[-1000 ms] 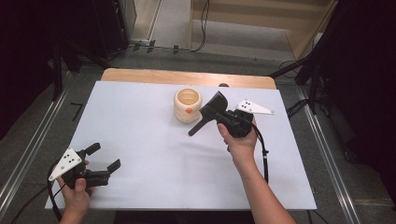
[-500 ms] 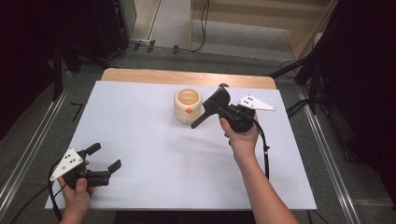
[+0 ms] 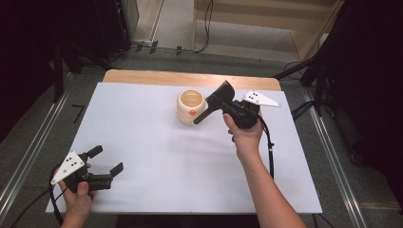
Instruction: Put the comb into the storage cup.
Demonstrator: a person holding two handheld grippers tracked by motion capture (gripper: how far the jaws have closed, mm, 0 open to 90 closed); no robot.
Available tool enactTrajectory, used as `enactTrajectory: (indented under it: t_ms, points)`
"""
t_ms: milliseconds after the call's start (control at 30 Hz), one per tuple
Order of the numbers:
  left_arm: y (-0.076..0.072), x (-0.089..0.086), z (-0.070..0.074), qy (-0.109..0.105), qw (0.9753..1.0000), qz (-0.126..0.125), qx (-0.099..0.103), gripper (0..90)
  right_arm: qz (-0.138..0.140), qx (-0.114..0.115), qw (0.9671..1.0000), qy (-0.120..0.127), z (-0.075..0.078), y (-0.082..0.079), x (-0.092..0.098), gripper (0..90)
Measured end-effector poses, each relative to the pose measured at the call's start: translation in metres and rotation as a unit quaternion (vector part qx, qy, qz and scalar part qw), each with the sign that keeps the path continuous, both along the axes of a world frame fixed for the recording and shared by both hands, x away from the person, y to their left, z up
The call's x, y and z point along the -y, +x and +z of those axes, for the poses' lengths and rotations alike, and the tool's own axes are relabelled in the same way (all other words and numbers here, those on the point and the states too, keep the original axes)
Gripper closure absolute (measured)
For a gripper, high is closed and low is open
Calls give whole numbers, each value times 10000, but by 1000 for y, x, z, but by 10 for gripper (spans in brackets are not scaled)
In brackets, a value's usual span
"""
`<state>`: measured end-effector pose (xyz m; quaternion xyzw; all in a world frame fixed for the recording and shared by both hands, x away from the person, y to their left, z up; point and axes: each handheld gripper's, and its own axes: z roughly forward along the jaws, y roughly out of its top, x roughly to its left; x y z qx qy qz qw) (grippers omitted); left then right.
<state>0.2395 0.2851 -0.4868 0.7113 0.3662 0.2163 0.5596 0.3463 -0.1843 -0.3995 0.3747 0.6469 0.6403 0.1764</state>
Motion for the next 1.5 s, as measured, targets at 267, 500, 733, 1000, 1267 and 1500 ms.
enactTrajectory:
  t_ms: [267,500,733,1000,1267,1500]
  points:
    - [0,1,0,41,10000,-9,11,0,0,60,10000,17,10,4,-3,839]
    - [-1,1,0,32,10000,-7,19,0,-12,122,9999,20,17,7,-4,839]
    - [-1,1,0,36,10000,-7,24,0,-53,178,9998,73,23,11,-3,839]
    - [-1,0,0,-5,10000,18,51,0,-126,218,9996,159,29,16,-1,839]
    - [-2,0,0,-20,10000,14,64,0,-235,257,9993,121,32,23,-4,839]
    - [-2,1,0,-11,10000,13,61,0,-320,275,9991,89,33,31,-6,838]
